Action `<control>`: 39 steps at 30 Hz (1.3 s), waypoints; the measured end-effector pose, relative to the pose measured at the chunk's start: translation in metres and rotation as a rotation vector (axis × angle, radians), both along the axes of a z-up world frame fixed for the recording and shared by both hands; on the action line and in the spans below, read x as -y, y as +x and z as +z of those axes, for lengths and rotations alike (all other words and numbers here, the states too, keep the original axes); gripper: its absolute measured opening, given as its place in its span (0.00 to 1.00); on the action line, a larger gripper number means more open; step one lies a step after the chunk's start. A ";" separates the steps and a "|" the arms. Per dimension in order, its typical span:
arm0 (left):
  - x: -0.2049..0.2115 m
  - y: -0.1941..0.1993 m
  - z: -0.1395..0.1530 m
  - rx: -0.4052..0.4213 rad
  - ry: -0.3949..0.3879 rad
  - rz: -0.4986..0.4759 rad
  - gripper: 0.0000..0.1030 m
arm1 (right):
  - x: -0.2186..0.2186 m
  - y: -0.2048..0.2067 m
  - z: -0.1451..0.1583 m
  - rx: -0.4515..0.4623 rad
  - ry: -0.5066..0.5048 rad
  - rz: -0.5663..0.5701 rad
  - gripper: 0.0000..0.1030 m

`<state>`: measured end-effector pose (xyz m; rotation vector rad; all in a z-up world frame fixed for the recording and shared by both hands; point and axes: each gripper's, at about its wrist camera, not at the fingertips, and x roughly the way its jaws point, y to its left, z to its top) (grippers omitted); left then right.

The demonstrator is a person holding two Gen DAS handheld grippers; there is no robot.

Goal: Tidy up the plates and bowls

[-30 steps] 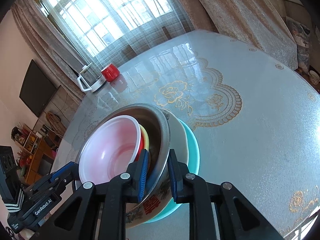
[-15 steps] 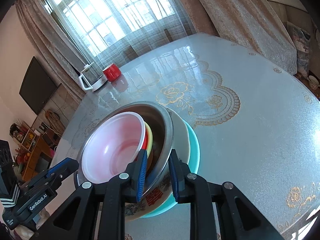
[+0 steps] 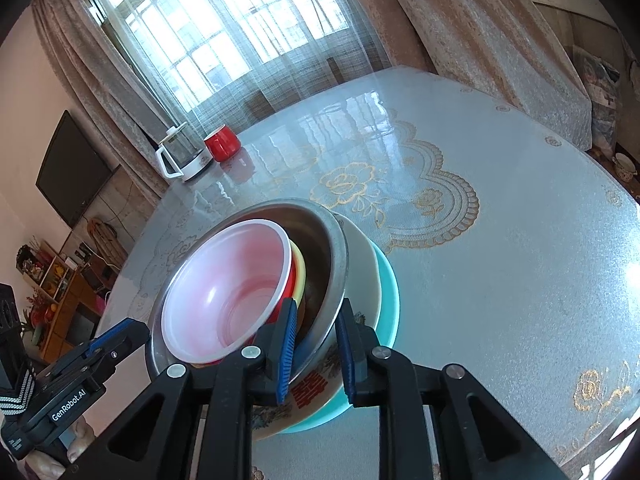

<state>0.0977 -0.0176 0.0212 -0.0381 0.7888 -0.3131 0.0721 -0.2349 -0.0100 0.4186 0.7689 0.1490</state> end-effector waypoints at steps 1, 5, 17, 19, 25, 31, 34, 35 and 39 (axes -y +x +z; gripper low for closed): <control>-0.001 -0.001 0.000 0.001 -0.010 -0.003 0.30 | 0.000 0.000 0.000 0.000 0.000 0.001 0.20; -0.009 -0.005 0.003 0.006 -0.045 0.005 0.33 | 0.001 -0.001 0.001 0.002 0.005 0.002 0.20; -0.035 -0.010 0.002 0.024 -0.079 0.068 0.36 | 0.011 -0.013 0.015 0.067 0.025 -0.024 0.26; -0.036 -0.012 0.001 0.036 -0.065 0.084 0.36 | 0.010 -0.015 0.019 0.078 0.005 -0.029 0.27; -0.033 -0.021 0.000 0.060 -0.044 0.110 0.38 | -0.007 -0.023 0.023 0.103 -0.091 -0.011 0.37; -0.031 -0.033 -0.002 0.035 -0.018 0.162 0.38 | -0.026 -0.033 0.018 0.139 -0.151 0.027 0.41; -0.027 -0.039 0.000 0.037 0.002 0.179 0.40 | -0.027 -0.039 0.014 0.147 -0.154 0.025 0.42; -0.026 -0.040 0.002 0.041 0.002 0.184 0.40 | -0.028 -0.041 0.014 0.152 -0.168 0.021 0.42; -0.014 -0.040 0.008 0.075 0.018 0.178 0.40 | -0.024 -0.046 0.015 0.174 -0.200 -0.009 0.50</control>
